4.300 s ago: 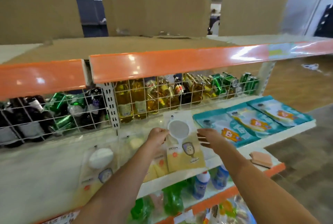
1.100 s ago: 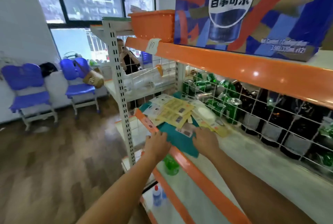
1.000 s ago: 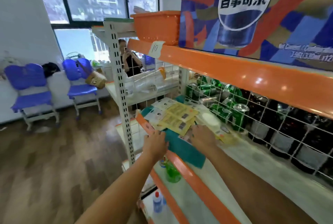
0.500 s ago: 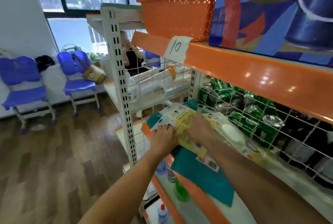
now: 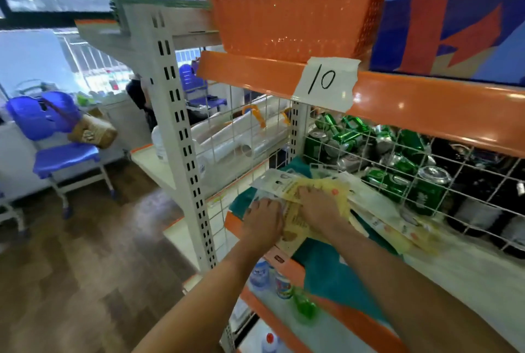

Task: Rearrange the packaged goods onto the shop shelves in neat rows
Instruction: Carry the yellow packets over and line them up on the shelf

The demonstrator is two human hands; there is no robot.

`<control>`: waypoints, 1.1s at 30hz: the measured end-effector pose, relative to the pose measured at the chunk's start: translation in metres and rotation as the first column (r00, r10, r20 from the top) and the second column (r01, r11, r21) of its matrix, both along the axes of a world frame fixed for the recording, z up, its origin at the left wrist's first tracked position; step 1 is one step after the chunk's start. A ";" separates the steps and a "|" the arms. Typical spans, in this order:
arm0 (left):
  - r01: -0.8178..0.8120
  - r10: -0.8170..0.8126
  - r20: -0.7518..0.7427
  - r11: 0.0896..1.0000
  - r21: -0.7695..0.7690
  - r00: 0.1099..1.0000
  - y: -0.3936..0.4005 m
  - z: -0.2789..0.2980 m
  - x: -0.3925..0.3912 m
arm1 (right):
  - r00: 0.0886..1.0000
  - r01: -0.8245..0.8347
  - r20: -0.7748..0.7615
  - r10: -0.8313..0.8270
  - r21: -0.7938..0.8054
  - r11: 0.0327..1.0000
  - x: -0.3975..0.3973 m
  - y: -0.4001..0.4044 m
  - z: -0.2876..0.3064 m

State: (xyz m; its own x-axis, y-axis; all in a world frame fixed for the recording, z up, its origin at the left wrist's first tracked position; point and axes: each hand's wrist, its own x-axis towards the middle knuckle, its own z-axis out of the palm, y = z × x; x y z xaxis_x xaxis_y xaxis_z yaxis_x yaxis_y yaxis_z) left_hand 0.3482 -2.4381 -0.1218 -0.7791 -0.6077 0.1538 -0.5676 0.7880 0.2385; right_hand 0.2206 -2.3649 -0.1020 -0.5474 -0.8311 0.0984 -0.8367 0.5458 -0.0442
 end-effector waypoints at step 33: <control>0.214 -0.214 0.014 0.975 -0.052 0.977 0.061 0.014 -0.015 | 0.615 0.693 0.776 -0.141 -0.447 0.565 0.019 0.153 0.057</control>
